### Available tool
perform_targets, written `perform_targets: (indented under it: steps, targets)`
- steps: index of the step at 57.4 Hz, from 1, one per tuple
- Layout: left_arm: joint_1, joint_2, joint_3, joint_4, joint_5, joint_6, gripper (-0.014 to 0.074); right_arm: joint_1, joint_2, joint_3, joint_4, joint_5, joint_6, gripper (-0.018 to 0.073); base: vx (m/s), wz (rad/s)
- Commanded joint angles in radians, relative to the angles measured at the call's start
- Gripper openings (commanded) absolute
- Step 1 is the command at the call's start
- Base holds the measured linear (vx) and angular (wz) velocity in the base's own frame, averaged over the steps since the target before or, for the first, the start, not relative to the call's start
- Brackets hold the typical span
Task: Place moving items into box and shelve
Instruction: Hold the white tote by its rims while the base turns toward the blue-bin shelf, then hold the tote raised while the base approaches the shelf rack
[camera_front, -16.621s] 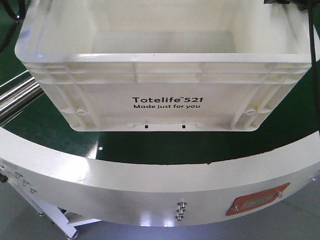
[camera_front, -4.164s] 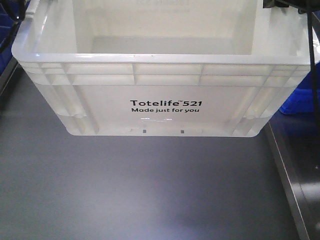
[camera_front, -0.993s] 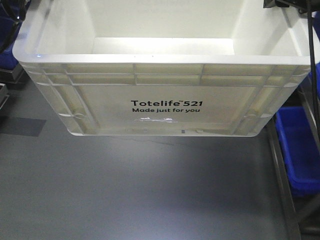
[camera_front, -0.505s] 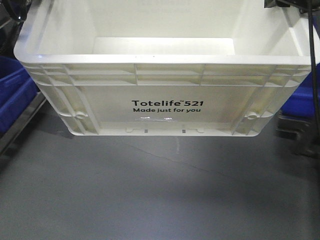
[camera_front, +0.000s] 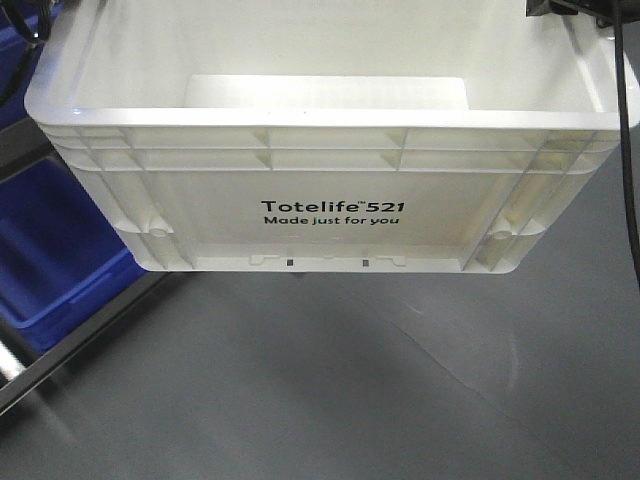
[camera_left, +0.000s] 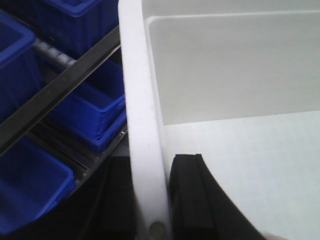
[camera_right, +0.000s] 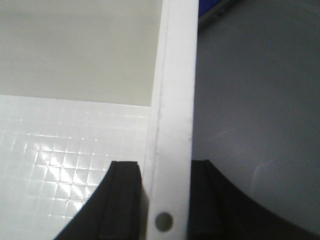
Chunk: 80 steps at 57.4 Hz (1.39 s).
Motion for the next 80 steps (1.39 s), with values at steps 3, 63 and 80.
perform_targets:
  steps: [3,63,80]
  targets:
    - [0.001,-0.055,-0.037,0.071,-0.126,0.009,0.0002,-0.008,-0.051,-0.044,-0.052,-0.139,-0.012,-0.0005,0.15,0.61]
    - [0.001,-0.055,-0.037,0.071,-0.126,0.009,0.0002,-0.008,-0.051,-0.044,-0.053,-0.137,-0.012,-0.0005,0.14,0.62]
    - [0.001,-0.055,-0.037,0.071,-0.126,0.009,0.0002,-0.008,-0.051,-0.044,-0.053,-0.137,-0.012,-0.0005,0.09,0.85]
